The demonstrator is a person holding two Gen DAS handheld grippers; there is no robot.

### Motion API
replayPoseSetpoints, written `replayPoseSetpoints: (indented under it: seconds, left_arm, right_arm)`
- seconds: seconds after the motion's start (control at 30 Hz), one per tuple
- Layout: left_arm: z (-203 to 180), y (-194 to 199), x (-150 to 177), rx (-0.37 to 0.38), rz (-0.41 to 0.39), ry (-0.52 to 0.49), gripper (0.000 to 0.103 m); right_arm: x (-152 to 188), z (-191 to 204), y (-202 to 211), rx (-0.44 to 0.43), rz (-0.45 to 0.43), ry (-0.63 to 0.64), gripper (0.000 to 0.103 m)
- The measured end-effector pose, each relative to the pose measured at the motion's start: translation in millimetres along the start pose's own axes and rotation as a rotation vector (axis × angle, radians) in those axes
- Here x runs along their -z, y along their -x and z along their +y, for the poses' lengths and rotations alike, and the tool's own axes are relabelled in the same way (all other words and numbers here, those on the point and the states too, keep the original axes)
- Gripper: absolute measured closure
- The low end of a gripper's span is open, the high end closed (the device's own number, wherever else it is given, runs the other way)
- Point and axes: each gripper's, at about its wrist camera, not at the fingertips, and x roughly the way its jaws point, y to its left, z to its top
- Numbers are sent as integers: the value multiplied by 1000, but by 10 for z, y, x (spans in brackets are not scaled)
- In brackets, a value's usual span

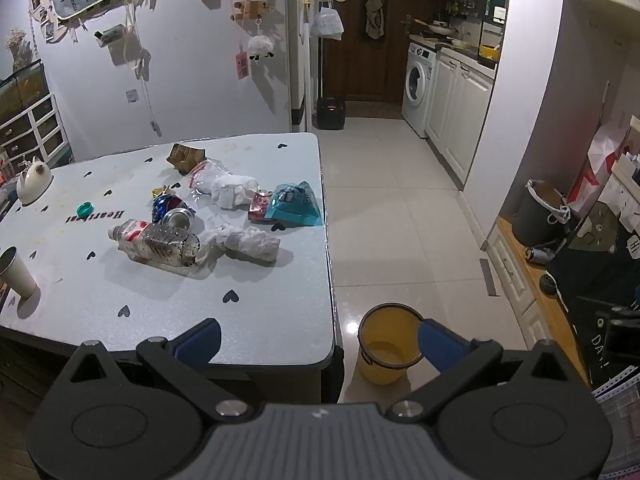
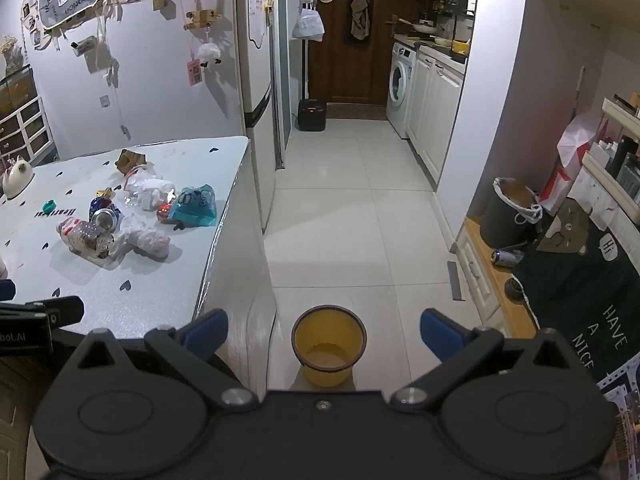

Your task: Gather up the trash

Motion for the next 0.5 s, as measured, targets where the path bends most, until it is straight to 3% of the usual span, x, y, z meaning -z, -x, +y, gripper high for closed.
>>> replayPoseSetpoints:
  seconds: [0.5]
  left_arm:
    - [2,0,1,2,-3,1,0]
  right_arm:
    - [-10,-7,-4,-4,-2,-4,0]
